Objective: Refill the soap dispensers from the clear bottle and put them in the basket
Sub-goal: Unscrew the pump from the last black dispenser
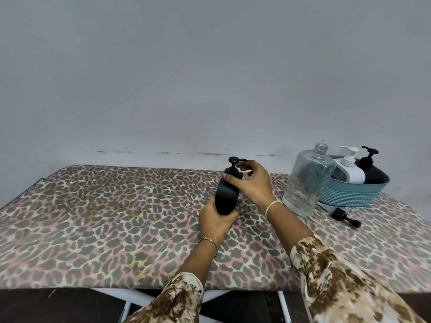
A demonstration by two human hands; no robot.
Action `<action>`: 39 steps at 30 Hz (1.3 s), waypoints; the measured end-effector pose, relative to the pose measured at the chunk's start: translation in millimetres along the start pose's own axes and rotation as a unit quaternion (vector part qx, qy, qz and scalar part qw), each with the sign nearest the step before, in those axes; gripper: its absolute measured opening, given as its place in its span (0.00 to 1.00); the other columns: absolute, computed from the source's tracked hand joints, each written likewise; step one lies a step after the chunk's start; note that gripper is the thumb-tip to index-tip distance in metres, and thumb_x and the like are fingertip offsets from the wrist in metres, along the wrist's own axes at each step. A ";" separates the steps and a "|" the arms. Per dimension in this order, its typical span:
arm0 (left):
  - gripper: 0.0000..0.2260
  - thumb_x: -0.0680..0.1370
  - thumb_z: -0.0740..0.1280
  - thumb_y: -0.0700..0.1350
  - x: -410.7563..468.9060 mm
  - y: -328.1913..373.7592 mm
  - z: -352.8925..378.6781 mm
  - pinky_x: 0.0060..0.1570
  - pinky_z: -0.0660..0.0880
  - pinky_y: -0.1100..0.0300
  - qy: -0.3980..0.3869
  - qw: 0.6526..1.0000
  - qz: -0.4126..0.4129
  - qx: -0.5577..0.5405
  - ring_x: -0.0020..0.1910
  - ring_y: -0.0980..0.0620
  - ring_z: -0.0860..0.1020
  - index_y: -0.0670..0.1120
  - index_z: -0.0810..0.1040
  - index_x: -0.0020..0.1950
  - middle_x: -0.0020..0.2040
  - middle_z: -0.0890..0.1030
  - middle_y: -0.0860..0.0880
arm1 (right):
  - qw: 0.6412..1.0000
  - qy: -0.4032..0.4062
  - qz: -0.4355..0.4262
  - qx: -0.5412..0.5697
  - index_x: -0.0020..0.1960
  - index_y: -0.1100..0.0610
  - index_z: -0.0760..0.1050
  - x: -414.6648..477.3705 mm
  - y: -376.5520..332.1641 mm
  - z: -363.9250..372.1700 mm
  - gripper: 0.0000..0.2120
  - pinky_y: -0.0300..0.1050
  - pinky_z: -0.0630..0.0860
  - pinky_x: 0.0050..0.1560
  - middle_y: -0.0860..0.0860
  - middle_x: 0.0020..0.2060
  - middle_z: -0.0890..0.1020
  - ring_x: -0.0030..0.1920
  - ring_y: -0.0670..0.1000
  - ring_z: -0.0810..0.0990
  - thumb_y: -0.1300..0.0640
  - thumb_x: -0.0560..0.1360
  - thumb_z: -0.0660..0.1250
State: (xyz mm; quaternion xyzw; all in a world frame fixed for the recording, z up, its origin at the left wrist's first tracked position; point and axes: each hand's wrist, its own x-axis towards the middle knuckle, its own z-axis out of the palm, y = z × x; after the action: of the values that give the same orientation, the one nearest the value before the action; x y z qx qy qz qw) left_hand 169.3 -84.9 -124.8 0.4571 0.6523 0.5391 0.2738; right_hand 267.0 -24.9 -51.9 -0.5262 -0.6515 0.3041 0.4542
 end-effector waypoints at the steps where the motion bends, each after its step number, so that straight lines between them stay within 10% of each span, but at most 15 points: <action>1: 0.14 0.65 0.77 0.44 -0.3 0.0 0.2 0.44 0.79 0.59 0.000 1.000 0.001 0.001 0.41 0.53 0.80 0.52 0.76 0.47 0.40 0.82 0.52 | 1.000 0.008 0.008 -0.012 0.46 0.44 0.73 -0.6 -0.3 1.8 0.26 0.55 0.73 0.58 0.40 0.44 0.79 0.52 0.48 0.78 0.35 0.54 0.75; 11: 0.15 0.66 0.77 0.43 -0.8 0.8 -0.7 0.36 0.71 0.70 -0.002 1.000 0.012 0.011 0.36 0.59 0.77 0.50 0.76 0.47 0.37 0.78 0.56 | 0.999 0.013 -0.002 -0.031 0.44 0.41 0.73 -2.8 -2.8 12.4 0.18 0.57 0.69 0.63 0.41 0.47 0.80 0.57 0.49 0.76 0.40 0.56 0.69; 39: 0.16 0.66 0.78 0.45 0.7 -4.1 1.2 0.44 0.76 0.63 0.001 1.000 0.011 0.005 0.42 0.55 0.80 0.51 0.76 0.49 0.41 0.80 0.54 | 0.994 0.018 -0.002 -0.107 0.49 0.46 0.74 0.4 -4.4 5.2 0.19 0.52 0.67 0.60 0.42 0.45 0.80 0.53 0.49 0.76 0.38 0.64 0.74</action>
State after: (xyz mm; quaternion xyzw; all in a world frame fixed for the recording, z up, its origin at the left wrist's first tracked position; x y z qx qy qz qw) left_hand 168.8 -83.7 -129.0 0.4649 0.6504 0.5390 0.2653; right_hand 260.5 -25.3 -50.1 -0.5758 -0.6732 0.2216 0.4075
